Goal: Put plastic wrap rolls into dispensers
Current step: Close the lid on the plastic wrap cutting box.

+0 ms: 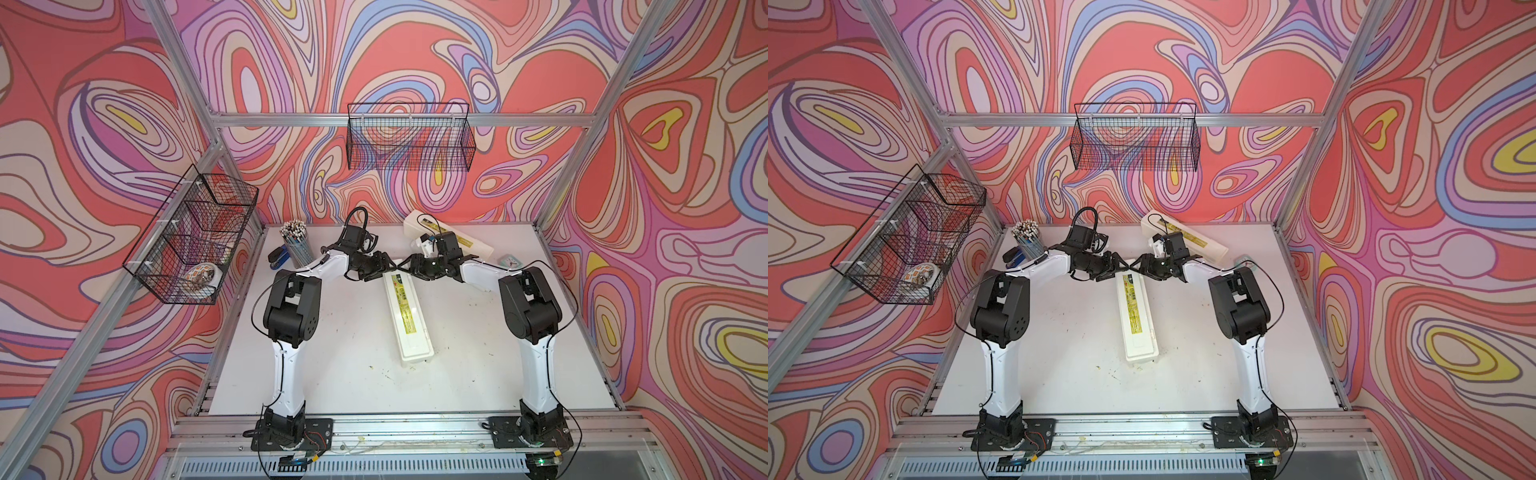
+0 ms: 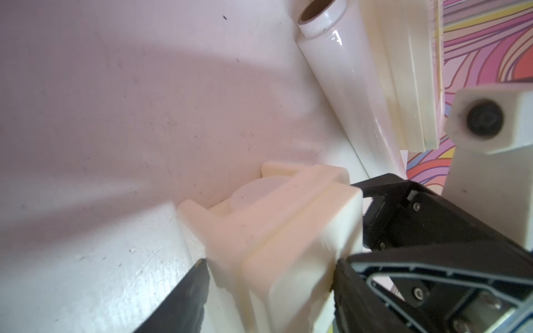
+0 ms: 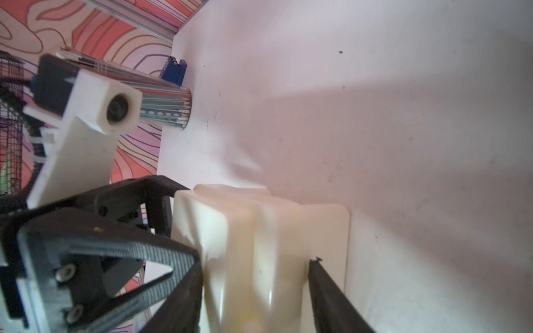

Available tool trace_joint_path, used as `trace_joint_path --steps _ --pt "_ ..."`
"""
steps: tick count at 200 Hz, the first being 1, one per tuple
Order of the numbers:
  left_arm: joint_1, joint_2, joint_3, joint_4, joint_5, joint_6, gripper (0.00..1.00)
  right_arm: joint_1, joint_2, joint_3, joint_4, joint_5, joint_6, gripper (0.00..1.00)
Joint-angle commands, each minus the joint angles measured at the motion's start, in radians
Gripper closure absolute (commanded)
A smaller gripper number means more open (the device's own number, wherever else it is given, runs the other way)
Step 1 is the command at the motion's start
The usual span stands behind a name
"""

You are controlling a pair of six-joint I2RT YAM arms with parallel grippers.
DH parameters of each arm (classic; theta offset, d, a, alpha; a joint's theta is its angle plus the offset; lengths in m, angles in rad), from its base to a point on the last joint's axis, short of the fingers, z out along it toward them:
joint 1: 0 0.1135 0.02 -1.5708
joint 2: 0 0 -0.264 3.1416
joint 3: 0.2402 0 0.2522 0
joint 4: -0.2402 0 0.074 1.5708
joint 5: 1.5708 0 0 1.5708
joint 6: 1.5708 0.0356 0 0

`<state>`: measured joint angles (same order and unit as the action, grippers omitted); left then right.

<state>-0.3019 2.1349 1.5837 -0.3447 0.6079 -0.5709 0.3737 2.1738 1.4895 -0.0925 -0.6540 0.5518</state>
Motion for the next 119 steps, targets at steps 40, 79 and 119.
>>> trace_joint_path --steps 40,79,119 --pt "-0.009 0.208 0.029 -0.230 -0.157 -0.001 0.64 0.042 0.082 -0.034 -0.385 0.189 -0.104 0.37" --pt "-0.014 0.230 0.072 -0.268 -0.133 0.056 0.63 0.043 0.032 -0.033 -0.385 0.251 -0.086 0.35" --pt "-0.017 0.104 0.005 -0.183 -0.114 0.095 0.45 0.042 -0.070 0.005 -0.410 0.376 -0.079 0.33"
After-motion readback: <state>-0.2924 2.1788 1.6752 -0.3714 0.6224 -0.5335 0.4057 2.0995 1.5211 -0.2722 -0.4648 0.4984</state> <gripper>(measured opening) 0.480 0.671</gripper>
